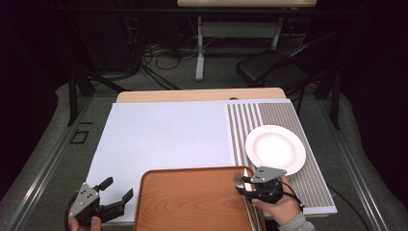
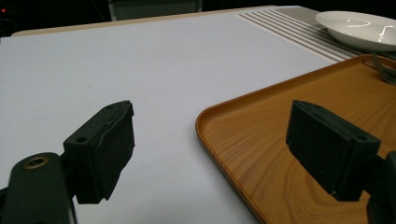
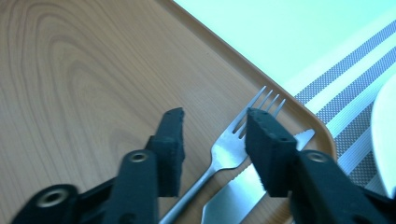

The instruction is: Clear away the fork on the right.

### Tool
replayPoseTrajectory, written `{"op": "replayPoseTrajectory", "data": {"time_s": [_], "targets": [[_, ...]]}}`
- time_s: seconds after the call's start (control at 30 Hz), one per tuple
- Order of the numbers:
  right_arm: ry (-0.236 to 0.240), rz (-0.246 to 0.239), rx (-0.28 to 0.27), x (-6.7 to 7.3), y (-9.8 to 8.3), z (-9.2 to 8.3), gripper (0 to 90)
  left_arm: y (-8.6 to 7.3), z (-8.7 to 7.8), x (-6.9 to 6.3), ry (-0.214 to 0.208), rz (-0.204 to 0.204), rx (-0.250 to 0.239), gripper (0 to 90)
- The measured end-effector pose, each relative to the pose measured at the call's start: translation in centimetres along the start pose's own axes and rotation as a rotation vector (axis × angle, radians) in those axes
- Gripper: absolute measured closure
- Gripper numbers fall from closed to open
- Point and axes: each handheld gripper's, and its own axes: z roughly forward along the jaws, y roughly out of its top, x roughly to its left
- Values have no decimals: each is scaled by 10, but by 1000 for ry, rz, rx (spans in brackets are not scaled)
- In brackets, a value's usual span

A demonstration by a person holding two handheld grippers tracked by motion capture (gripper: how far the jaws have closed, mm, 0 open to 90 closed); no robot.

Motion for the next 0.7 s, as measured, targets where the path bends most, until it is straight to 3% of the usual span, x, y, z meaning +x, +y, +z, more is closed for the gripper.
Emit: {"op": "replayPoseTrajectory", "data": {"time_s": [0.13, 0.23, 0.33, 0.47, 0.63, 0.7], "targets": [[-38, -53, -23, -2, -1, -3, 466, 0, 0, 0, 1, 0, -1, 155], [-41, -57, -29, -3, -1, -5, 493, 0, 0, 0, 1, -1, 0, 155], [-49, -40, -48, -6, -1, -11, 480, 0, 0, 0, 0, 0, 1, 155], [-67, -52, -68, -8, -2, -15, 464, 0, 0, 0, -1, 6, 6, 155], [-79, 52, -81, -18, -5, -22, 392, 0, 0, 0, -1, 0, 1, 155], [-79, 69, -85, -20, -6, -23, 376, 0, 0, 0, -2, 0, 2, 155]]}}
